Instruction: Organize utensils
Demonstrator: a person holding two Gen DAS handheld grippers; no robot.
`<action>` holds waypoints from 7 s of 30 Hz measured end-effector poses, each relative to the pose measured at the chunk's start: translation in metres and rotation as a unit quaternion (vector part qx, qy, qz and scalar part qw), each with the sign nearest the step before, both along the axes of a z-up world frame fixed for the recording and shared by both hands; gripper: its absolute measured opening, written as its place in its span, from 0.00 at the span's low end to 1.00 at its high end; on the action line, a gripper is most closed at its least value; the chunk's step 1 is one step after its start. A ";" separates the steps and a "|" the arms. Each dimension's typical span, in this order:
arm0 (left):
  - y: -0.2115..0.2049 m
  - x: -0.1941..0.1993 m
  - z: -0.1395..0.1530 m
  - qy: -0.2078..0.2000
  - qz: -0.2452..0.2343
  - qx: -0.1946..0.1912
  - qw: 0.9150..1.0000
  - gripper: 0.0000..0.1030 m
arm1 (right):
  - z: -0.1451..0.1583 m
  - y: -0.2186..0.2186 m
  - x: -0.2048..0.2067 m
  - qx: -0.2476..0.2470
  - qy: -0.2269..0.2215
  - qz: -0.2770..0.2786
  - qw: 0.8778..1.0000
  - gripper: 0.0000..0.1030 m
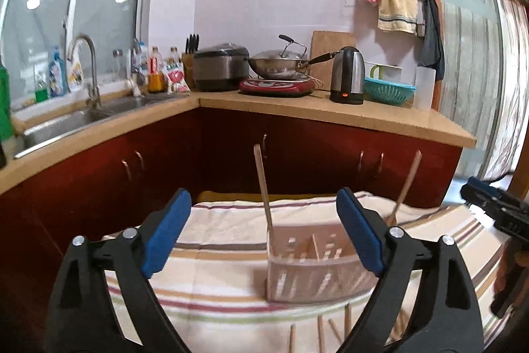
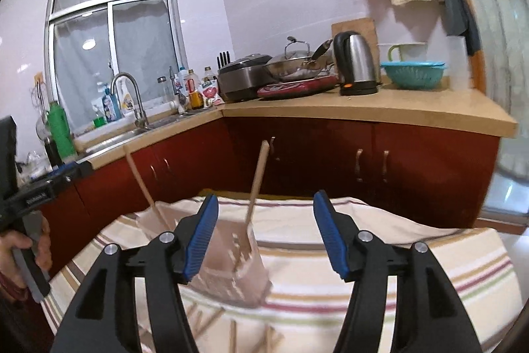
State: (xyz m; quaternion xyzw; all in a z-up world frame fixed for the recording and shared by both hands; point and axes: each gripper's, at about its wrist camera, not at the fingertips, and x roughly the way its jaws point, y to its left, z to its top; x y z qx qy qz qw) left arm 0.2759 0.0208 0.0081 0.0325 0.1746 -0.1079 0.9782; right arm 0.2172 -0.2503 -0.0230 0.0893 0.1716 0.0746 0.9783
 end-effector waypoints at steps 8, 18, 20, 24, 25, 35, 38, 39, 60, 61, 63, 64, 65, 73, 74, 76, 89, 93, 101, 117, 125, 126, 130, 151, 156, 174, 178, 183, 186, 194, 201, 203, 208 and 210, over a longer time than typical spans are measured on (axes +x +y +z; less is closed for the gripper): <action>0.006 -0.071 -0.036 -0.002 0.009 0.011 1.000 0.87 | -0.033 0.008 -0.069 -0.044 -0.002 -0.028 0.999 0.57; 0.018 -0.139 -0.101 0.043 0.039 0.044 0.997 0.87 | -0.094 0.013 -0.144 -0.089 0.016 -0.039 0.995 0.54; 0.023 -0.151 -0.115 0.061 0.044 0.036 0.996 0.87 | -0.105 0.013 -0.154 -0.089 0.026 -0.036 0.995 0.52; 0.029 -0.166 -0.137 0.083 0.055 0.035 0.994 0.86 | -0.129 0.017 -0.173 -0.089 0.048 -0.022 0.995 0.47; 0.031 -0.170 -0.143 0.087 0.058 0.036 0.994 0.86 | -0.136 0.019 -0.177 -0.092 0.052 -0.017 0.994 0.47; 0.035 -0.190 -0.183 0.125 0.066 0.035 0.989 0.79 | -0.176 0.028 -0.184 -0.090 0.096 0.007 0.991 0.29; 0.035 -0.191 -0.191 0.136 0.066 0.035 0.988 0.78 | -0.183 0.025 -0.182 -0.083 0.107 0.004 0.991 0.25; 0.035 -0.191 -0.193 0.138 0.066 0.035 0.988 0.77 | -0.184 0.024 -0.183 -0.081 0.105 0.004 0.991 0.24; 0.029 -0.184 -0.208 0.174 0.037 0.038 0.983 0.44 | -0.182 0.019 -0.186 -0.069 0.105 0.021 0.992 0.06; 0.029 -0.184 -0.208 0.175 0.034 0.038 0.983 0.42 | -0.182 0.019 -0.186 -0.069 0.105 0.021 0.992 0.06; 0.027 -0.184 -0.208 0.172 0.029 0.043 0.984 0.38 | -0.182 0.019 -0.186 -0.067 0.105 0.021 0.992 0.06; 0.025 -0.184 -0.208 0.171 0.026 0.045 0.984 0.37 | -0.182 0.019 -0.186 -0.066 0.106 0.022 0.992 0.06; 0.025 -0.184 -0.209 0.171 0.025 0.044 0.984 0.36 | -0.182 0.019 -0.186 -0.065 0.106 0.022 0.992 0.06; 0.026 -0.185 -0.210 0.169 0.023 0.033 0.985 0.35 | -0.183 0.019 -0.186 -0.060 0.107 0.022 0.992 0.06; 0.025 -0.186 -0.210 0.168 0.022 0.033 0.985 0.33 | -0.183 0.019 -0.187 -0.059 0.107 0.023 0.992 0.06; 0.024 -0.187 -0.210 0.167 0.015 0.031 0.985 0.24 | -0.183 0.019 -0.187 -0.058 0.107 0.023 0.992 0.06; 0.023 -0.197 -0.197 0.159 0.003 0.032 0.987 0.06 | -0.168 0.019 -0.197 -0.060 0.088 0.019 0.994 0.06; 0.027 -0.203 -0.180 0.139 0.007 0.029 0.990 0.06 | -0.152 0.016 -0.202 -0.063 0.068 0.014 0.996 0.06; 0.036 -0.215 -0.134 0.092 0.013 0.017 0.996 0.06 | -0.108 0.014 -0.211 -0.069 0.014 0.004 0.998 0.06; 0.045 -0.218 -0.064 0.039 -0.007 -0.014 0.999 0.06 | -0.040 0.006 -0.199 -0.052 -0.046 0.005 0.998 0.06; 0.046 -0.200 -0.052 0.048 -0.022 -0.015 0.998 0.06 | -0.022 0.007 -0.170 -0.052 -0.054 0.017 0.997 0.06; 0.046 -0.195 -0.050 0.051 -0.025 -0.017 0.998 0.06 | -0.019 0.007 -0.165 -0.050 -0.055 0.018 0.997 0.06; 0.046 -0.181 -0.042 0.053 -0.035 -0.014 0.998 0.06 | -0.010 0.007 -0.146 -0.045 -0.054 0.023 0.997 0.06; 0.026 -0.112 -0.015 0.063 -0.086 0.012 0.994 0.06 | 0.008 0.013 -0.096 -0.038 -0.040 0.041 0.998 0.05; 0.024 -0.100 -0.013 0.062 -0.086 0.009 0.994 0.06 | 0.010 0.010 -0.085 -0.033 -0.035 0.038 0.998 0.05; 0.021 -0.088 -0.010 0.059 -0.089 0.004 0.994 0.06 | 0.015 0.009 -0.075 -0.033 -0.034 0.036 0.998 0.05; 0.022 -0.091 -0.009 0.056 -0.088 0.000 0.995 0.06 | 0.017 0.010 -0.077 -0.033 -0.038 0.037 0.998 0.05; 0.023 -0.096 0.000 0.047 -0.090 0.001 0.995 0.06 | 0.023 0.012 -0.081 -0.034 -0.046 0.039 0.998 0.05; 0.023 -0.098 0.006 0.042 -0.094 0.000 0.995 0.06 | 0.028 0.014 -0.082 -0.035 -0.050 0.041 0.997 0.05; 0.016 -0.098 0.027 0.027 -0.107 0.001 0.994 0.06 | 0.041 0.018 -0.078 -0.027 -0.054 0.052 0.997 0.05; 0.006 -0.097 0.055 0.001 -0.120 0.007 0.993 0.06 | 0.065 0.025 -0.071 -0.027 -0.073 0.064 0.995 0.05; 0.003 -0.094 0.064 -0.005 -0.125 0.006 0.992 0.06 | 0.073 0.029 -0.067 -0.031 -0.082 0.067 0.994 0.05; -0.002 -0.084 0.085 -0.019 -0.134 -0.006 0.991 0.06 | 0.096 0.039 -0.057 -0.034 -0.105 0.078 0.991 0.05; -0.004 -0.080 0.092 -0.026 -0.137 -0.007 0.990 0.06 | 0.103 0.043 -0.053 -0.037 -0.114 0.081 0.989 0.05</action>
